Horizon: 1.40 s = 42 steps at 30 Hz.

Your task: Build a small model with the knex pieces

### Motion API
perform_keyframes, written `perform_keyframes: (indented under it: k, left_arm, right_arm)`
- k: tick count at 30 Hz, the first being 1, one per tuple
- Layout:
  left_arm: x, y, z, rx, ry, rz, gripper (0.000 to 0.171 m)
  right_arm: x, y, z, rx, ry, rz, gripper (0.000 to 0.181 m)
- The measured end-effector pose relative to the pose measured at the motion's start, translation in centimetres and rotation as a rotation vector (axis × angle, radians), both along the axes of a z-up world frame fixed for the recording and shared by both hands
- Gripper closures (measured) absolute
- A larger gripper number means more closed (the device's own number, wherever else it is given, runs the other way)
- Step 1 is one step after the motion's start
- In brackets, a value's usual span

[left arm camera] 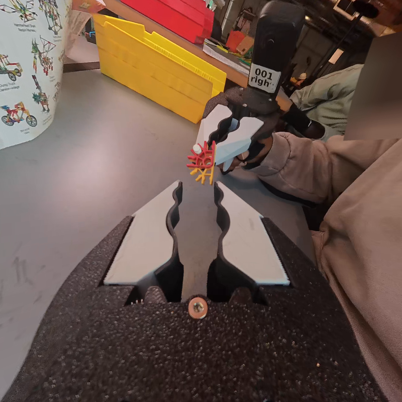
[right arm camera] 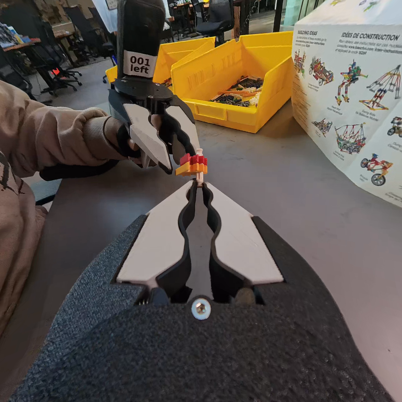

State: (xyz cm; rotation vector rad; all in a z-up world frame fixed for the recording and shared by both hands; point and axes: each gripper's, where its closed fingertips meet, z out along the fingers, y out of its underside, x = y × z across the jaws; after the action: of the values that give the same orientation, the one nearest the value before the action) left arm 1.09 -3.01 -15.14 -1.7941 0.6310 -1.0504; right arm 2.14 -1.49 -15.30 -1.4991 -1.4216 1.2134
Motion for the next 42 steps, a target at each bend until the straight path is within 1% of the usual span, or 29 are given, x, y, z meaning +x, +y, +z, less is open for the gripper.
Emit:
perform_keyframes:
  k: [3,5,7,9,11,16,18,21,22,23,25,28,29,30,31,34,37,42]
  left_arm:
    - [0.6,-0.4,0.6,-0.044,-0.094,-0.053,0.141]
    - [0.7,-0.5,0.5,-0.047,-0.089,-0.055,0.141]
    - [0.7,-0.6,0.4,-0.028,-0.059,-0.056,0.143]
    - [0.8,-0.7,0.4,-0.007,-0.044,-0.061,0.145]
    - [1.0,-1.0,0.7,-0.001,-0.048,-0.087,0.141]
    - [1.9,-2.9,1.4,0.01,-0.086,-0.199,0.146]
    - [1.9,-3.0,1.5,0.03,-0.068,-0.193,0.146]
    - [1.7,-2.8,2.4,0.05,-0.115,-0.172,0.147]
    - [1.5,-2.7,2.5,0.051,-0.13,-0.164,0.147]
    - [1.4,-2.7,2.6,0.045,-0.142,-0.163,0.147]
    - [1.5,-2.7,2.6,0.021,-0.171,-0.171,0.147]
    - [1.9,-2.5,2.6,-0.028,-0.219,-0.169,0.147]
    - [1.9,-2.4,2.7,-0.047,-0.242,-0.167,0.147]
    - [1.8,-2.4,2.7,-0.066,-0.261,-0.172,0.147]
    - [1.8,-2.4,2.7,-0.075,-0.27,-0.177,0.147]
    - [1.7,-2.5,3.1,-0.074,-0.278,-0.193,0.147]
    - [1.8,-2.8,3.1,-0.081,-0.264,-0.211,0.148]
    - [1.6,-3.0,2.6,-0.065,-0.181,-0.225,0.148]
  right_arm:
    - [-0.1,-0.3,-0.2,0.173,-0.021,-0.004,0.179]
    - [-0.1,-0.6,-0.1,0.291,-0.021,0.001,0.178]
    - [-0.1,-0.9,0.2,0.349,-0.008,0.008,0.178]
    - [-0.2,-1.6,0.3,0.357,0.004,0.04,0.178]
    - [0.0,-2.0,0.6,0.367,0.021,0.071,0.179]
    - [0.2,-3.8,0.8,0.341,0.046,0.164,0.179]
    - [0.2,-3.8,0.9,0.327,0.052,0.166,0.179]
    - [0.1,-3.7,1.9,0.283,0.099,0.14,0.178]
    - [0.1,-3.6,2.1,0.272,0.105,0.127,0.173]
    - [0.1,-3.6,2.2,0.26,0.109,0.12,0.16]
    - [-0.3,-4.0,2.4,0.244,0.116,0.118,0.144]
    - [-1.2,-4.4,2.1,0.371,0.102,0.078,0.143]
    - [-1.5,-4.3,1.7,0.428,0.079,0.057,0.144]
    - [-1.6,-3.9,1.6,0.487,0.069,0.021,0.149]
    - [-1.6,-3.9,1.6,0.516,0.059,0.017,0.149]
    - [-1.3,-4.0,2.2,0.444,0.084,0.047,0.152]
    - [-1.0,-4.2,2.3,0.406,0.085,0.085,0.154]
    - [-0.5,-4.3,2.3,0.287,0.09,0.131,0.158]
